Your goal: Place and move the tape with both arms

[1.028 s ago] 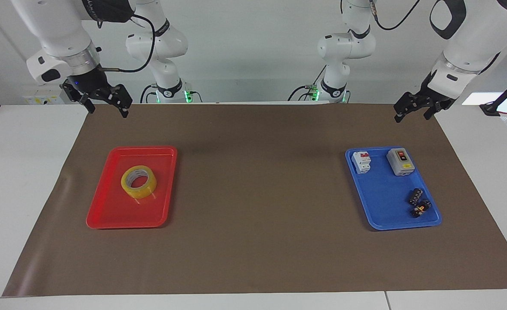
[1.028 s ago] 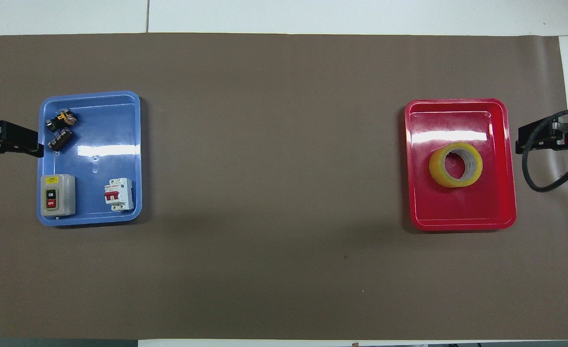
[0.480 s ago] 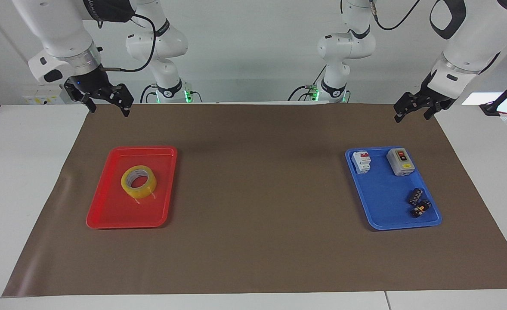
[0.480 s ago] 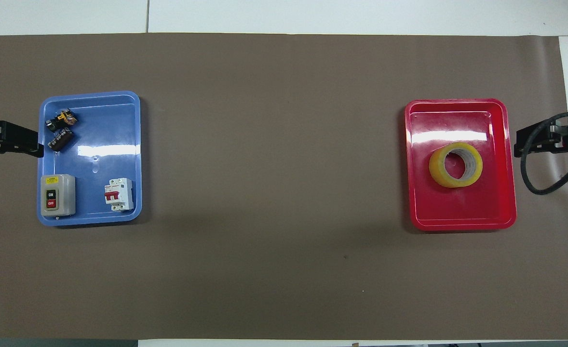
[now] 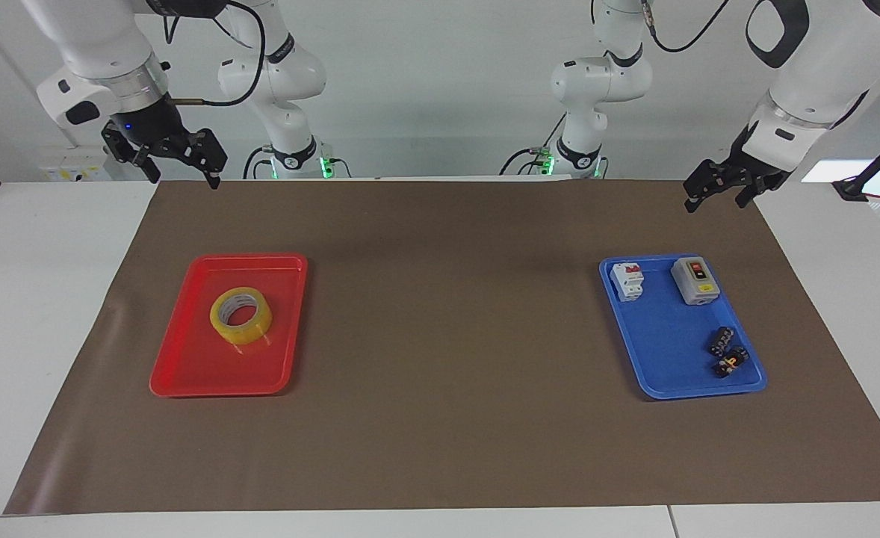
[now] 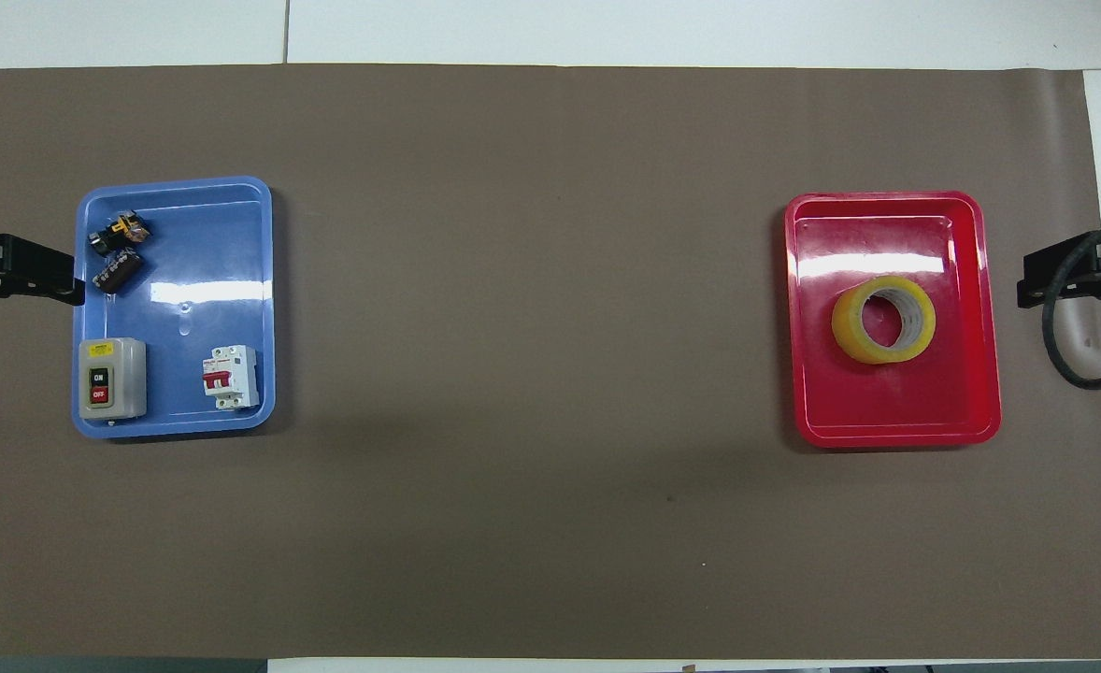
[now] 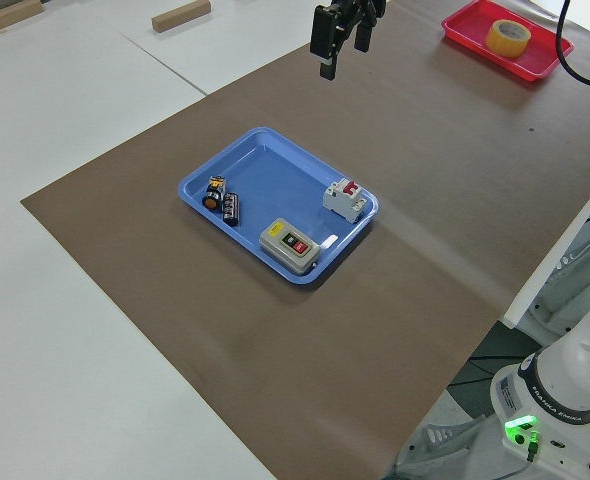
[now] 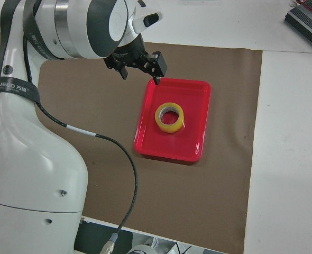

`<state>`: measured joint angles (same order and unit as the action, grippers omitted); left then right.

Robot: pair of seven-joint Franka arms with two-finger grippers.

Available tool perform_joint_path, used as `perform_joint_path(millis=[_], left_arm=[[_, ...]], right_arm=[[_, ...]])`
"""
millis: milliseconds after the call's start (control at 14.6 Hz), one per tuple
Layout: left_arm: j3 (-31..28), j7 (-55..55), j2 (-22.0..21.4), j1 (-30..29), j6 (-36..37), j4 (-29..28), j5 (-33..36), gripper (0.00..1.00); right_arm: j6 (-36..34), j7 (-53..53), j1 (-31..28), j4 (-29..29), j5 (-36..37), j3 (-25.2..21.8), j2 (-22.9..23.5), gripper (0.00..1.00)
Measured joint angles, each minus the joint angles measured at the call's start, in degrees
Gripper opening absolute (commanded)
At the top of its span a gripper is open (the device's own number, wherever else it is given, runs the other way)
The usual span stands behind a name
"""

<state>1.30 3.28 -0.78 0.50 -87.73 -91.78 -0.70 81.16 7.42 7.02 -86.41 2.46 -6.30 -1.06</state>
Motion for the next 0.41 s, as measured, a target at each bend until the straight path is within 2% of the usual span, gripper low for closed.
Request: perform_joint_path(millis=[411], left_arm=[[0.00, 0.00, 0.00, 0.00, 0.00, 0.00, 0.00, 1.00]], right_arm=[[0.00, -0.05, 0.02, 0.23, 0.00, 0.00, 0.71, 1.00]])
